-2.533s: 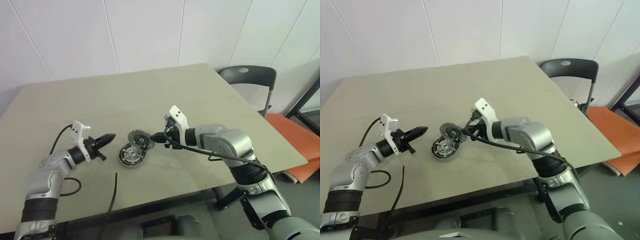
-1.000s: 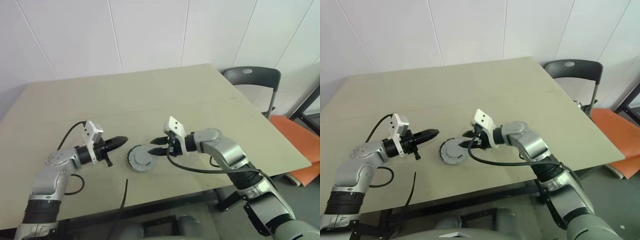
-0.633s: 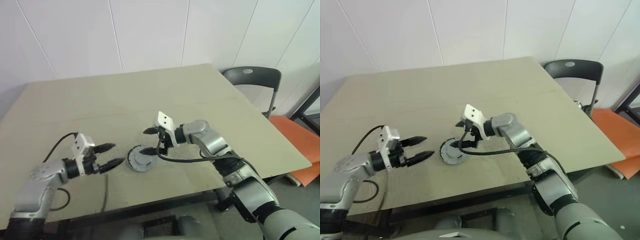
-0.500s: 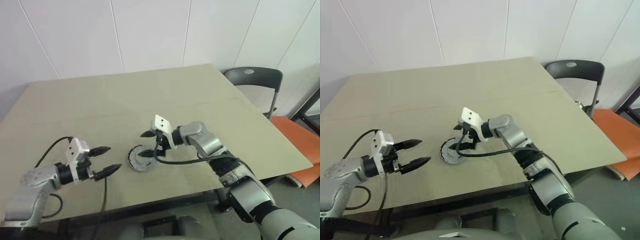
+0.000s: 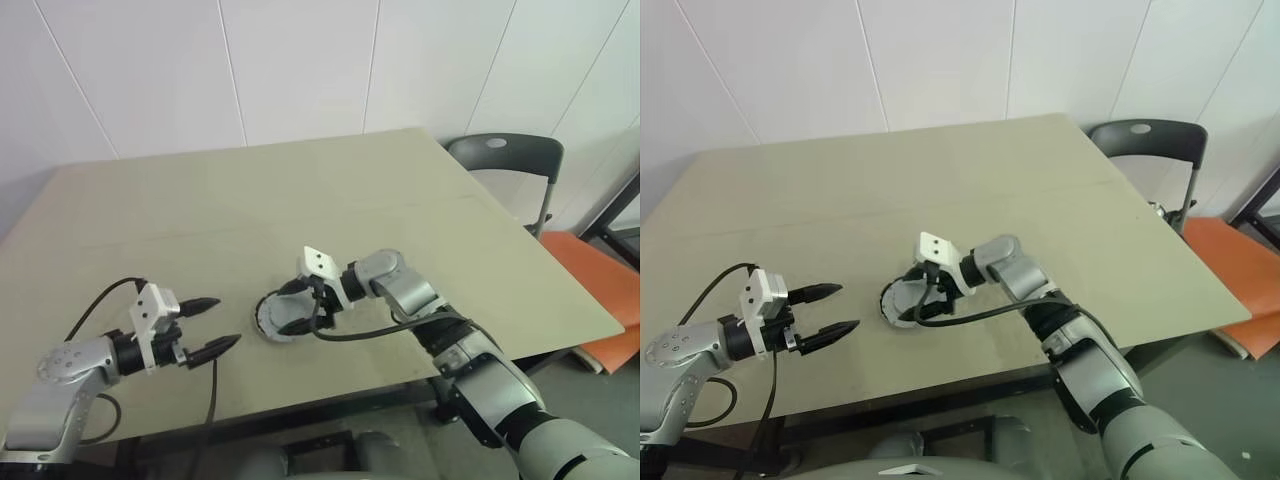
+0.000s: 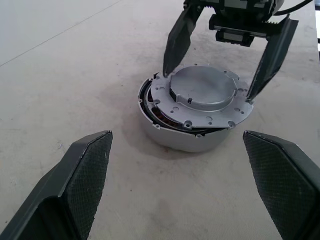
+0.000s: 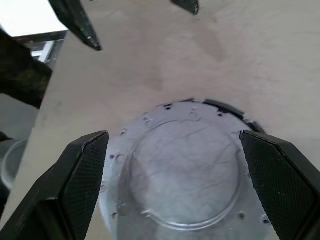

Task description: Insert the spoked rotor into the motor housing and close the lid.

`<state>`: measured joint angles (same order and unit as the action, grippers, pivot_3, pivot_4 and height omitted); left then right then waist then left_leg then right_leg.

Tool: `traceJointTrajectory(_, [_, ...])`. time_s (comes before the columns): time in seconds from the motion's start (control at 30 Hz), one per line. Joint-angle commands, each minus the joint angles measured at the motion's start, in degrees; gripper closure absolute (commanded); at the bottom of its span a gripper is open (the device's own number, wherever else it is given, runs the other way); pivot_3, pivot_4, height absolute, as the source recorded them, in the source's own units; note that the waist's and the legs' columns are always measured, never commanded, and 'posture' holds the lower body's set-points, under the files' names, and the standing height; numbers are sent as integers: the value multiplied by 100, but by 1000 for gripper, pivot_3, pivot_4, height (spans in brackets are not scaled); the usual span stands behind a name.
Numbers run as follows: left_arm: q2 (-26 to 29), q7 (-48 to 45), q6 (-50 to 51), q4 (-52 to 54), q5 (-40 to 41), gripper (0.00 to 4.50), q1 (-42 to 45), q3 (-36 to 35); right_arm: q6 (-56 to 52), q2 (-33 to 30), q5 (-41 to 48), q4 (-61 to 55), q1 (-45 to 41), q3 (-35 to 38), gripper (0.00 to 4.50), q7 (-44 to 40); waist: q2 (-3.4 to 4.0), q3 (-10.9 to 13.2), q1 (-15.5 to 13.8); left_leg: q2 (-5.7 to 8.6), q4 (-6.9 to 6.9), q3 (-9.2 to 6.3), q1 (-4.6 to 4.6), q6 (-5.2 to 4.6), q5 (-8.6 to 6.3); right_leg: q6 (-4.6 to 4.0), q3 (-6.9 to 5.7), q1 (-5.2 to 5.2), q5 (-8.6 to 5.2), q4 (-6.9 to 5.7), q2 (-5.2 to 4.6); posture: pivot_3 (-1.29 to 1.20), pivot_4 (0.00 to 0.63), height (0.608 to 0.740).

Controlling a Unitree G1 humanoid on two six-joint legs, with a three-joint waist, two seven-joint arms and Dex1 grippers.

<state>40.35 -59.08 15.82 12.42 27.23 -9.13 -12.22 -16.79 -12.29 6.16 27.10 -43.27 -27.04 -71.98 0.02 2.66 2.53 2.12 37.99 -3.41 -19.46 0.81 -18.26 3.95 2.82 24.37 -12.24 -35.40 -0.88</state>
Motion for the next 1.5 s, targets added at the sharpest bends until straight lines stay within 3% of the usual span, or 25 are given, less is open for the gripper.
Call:
traceJointTrajectory(0.03, [-27,59,-78,51,26,47,120,-32,539,33,-333,83,-71,-137,96,78,-1,0,0,0,0,0,1,0,0,0,0,0,0,-1,0,0,0,740])
traceJointTrajectory(0.4, [-122,180,1,112,43,47,215,26,1259,418,-742,936,-233,-94,96,488,-3,-3,7,-1,2,0,11,3,2,-2,1,-2,1,-17,5,0,0,740])
traceJointTrajectory(0.57, [-111,191,15,111,57,0,222,29,1129,397,-709,862,-151,-103,1235,290,-2,-3,7,-1,5,1,14,3,2,-2,1,-5,0,-23,5,0,0,740])
traceJointTrajectory(1.03, [-181,272,59,96,39,0,259,122,278,913,-223,955,-336,666,1223,798,-1,-2,14,-1,6,1,14,5,3,-3,2,0,1,-32,7,0,0,740])
traceJointTrajectory(1.33, [-188,298,34,61,23,0,252,135,430,872,-446,1091,-316,563,1223,913,-2,-3,10,0,10,1,12,7,5,-4,3,3,0,-40,7,0,0,740])
traceJointTrajectory(1.5, [-191,297,19,35,8,0,251,130,354,793,-418,922,-165,484,1223,569,-2,-3,7,0,11,1,13,8,5,-4,2,3,0,-41,8,0,0,740])
